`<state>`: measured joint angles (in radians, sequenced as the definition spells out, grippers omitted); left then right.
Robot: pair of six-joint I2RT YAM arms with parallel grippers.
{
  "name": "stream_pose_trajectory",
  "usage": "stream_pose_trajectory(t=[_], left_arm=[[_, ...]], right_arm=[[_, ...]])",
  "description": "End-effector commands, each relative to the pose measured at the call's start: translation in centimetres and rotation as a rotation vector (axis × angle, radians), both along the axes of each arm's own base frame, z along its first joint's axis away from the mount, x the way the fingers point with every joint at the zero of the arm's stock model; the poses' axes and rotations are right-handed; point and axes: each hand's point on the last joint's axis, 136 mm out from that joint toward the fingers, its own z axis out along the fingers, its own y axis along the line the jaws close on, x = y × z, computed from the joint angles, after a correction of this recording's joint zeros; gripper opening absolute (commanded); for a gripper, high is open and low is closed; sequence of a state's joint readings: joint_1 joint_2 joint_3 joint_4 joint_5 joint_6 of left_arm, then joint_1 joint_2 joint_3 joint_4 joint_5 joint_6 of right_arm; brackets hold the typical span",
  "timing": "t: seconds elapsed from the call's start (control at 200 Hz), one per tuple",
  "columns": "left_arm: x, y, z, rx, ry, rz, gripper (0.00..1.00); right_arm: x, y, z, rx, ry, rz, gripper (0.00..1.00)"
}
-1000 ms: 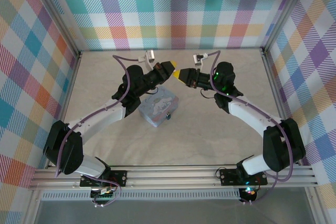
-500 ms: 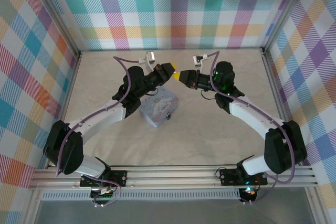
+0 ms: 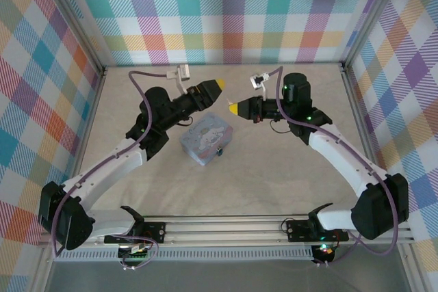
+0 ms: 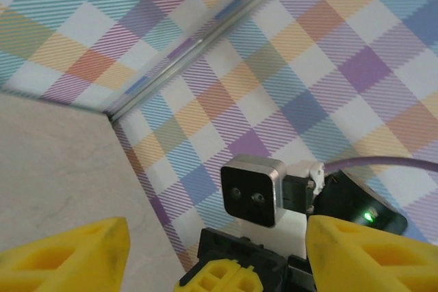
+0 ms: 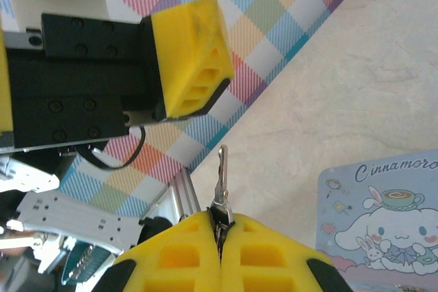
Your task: Unlock the padlock with the key
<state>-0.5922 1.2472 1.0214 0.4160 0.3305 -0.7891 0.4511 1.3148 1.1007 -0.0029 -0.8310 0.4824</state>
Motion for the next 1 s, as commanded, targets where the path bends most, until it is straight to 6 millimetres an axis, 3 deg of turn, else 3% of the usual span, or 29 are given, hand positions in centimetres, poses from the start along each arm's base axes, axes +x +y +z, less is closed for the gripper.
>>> stream_pose_trajectory(t=[0.0, 0.32, 0.615, 0.995], left_arm=[[-1.4, -0.7, -0.8, 0.059, -0.036, -0.094, 0.7], [-1.7, -2.4, -1.5, 0.055, -0.005, -0.19, 0.65], [-1.8, -2.9, -1.6, 0.055, -0.009, -0.208, 0.34], [-1.7, -2.9, -1.7, 0.065, -0.01, -0.205, 0.04]], right_arm=[[-1.5, -0.2, 1.7, 0.016, -0.083, 0.08, 0.0], [-1.5, 0.0, 3.4, 0.07, -0.095, 0.083, 0.0], [-0.5, 0.2, 3.1, 0.075, -0.052, 0.049, 0.01], [0.1, 0.3, 2.7, 0.081, 0.008, 0.018, 0.05]])
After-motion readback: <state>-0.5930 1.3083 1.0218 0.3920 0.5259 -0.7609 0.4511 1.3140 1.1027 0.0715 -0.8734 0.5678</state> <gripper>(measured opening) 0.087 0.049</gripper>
